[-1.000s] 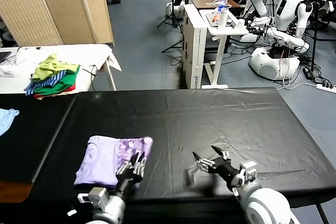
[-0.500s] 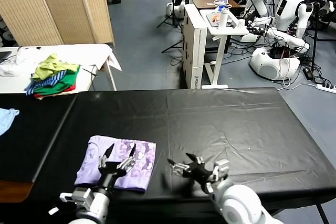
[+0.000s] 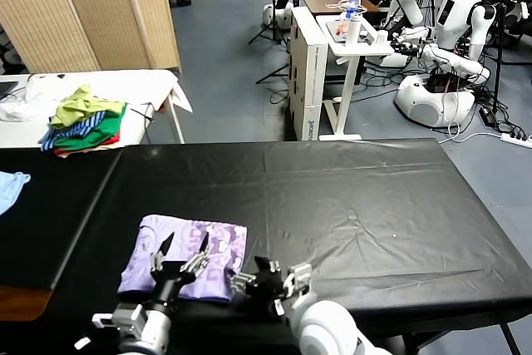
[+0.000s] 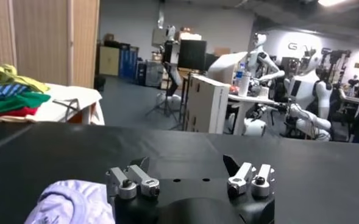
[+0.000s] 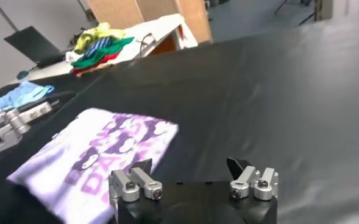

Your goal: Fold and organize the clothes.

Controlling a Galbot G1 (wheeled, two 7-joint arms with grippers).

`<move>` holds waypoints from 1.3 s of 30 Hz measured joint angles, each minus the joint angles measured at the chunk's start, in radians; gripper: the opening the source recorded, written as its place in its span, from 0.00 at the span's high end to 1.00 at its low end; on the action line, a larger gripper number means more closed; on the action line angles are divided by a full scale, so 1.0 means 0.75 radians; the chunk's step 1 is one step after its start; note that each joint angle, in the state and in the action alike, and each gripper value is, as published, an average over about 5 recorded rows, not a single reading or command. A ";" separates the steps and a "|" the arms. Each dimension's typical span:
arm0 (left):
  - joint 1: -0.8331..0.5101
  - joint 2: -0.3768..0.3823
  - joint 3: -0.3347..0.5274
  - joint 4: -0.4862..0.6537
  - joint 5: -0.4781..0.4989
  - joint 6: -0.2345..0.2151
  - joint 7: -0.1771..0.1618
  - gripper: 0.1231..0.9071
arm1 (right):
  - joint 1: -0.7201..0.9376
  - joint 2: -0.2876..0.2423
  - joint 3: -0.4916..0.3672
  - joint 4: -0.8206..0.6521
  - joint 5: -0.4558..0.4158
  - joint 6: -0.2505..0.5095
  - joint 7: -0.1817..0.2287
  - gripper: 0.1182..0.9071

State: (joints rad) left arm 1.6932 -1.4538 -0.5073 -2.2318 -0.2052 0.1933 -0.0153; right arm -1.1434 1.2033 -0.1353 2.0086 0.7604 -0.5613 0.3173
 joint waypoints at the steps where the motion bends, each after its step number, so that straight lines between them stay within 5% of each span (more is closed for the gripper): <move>1: 0.001 -0.002 -0.004 0.000 0.000 -0.002 -0.001 0.00 | 0.000 0.007 -0.004 -0.004 -0.007 0.000 -0.001 0.06; 12: 0.004 -0.004 -0.040 0.000 -0.008 -0.012 -0.011 0.00 | -0.016 0.018 0.022 -0.005 -0.058 -0.003 -0.012 0.86; 15: 0.000 -0.008 -0.042 0.008 -0.008 -0.015 -0.013 0.00 | -0.030 0.001 0.054 0.009 -0.061 -0.022 -0.019 0.95; 21: -0.011 -0.010 -0.048 0.024 -0.012 -0.021 -0.018 0.00 | -0.057 -0.064 0.142 0.048 -0.024 -0.040 -0.049 0.97; 26: -0.011 -0.015 -0.048 0.028 -0.012 -0.021 -0.018 0.00 | -0.057 -0.077 0.155 0.078 0.043 -0.059 -0.044 0.97; 29: -0.008 -0.016 -0.048 0.031 -0.012 -0.022 -0.018 0.00 | -0.052 -0.069 0.145 0.078 0.063 -0.068 -0.042 0.85; 39: -0.012 -0.031 -0.048 0.043 -0.007 -0.025 -0.018 0.00 | -0.008 -0.004 0.076 0.024 0.047 -0.073 -0.046 0.08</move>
State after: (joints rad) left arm 1.6842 -1.4768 -0.5432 -2.1992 -0.2105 0.1746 -0.0289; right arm -1.1494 1.2006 -0.0782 2.0266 0.7960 -0.6160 0.2829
